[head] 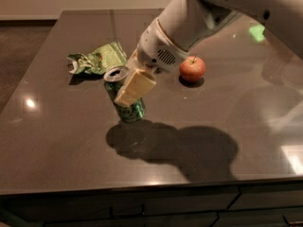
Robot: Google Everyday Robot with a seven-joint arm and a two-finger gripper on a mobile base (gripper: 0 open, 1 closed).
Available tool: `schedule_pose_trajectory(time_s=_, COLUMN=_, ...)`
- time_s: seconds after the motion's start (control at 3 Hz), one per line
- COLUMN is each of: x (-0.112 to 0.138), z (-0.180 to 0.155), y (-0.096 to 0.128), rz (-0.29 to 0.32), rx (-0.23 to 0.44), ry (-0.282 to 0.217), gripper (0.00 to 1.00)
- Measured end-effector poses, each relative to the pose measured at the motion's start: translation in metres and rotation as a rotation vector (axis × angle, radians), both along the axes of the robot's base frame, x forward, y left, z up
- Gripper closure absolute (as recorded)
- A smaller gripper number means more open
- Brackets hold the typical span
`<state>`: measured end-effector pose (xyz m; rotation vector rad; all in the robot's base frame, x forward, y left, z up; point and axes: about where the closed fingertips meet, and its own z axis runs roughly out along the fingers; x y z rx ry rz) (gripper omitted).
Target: Knock green can over
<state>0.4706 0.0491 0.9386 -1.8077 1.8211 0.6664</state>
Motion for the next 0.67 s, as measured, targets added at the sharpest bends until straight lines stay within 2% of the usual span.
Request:
schedule_pose_trajectory(time_s=0.33, x=0.0131, z=0.0054, y=-0.0167, rz=0.005, rx=-0.076, ry=-0.013, gripper=1.00)
schedule_pose_trajectory(time_s=0.67, x=0.0099, z=0.0066, y=-0.0213, rz=0.009, rx=-0.192, ry=-0.068, gripper=1.00)
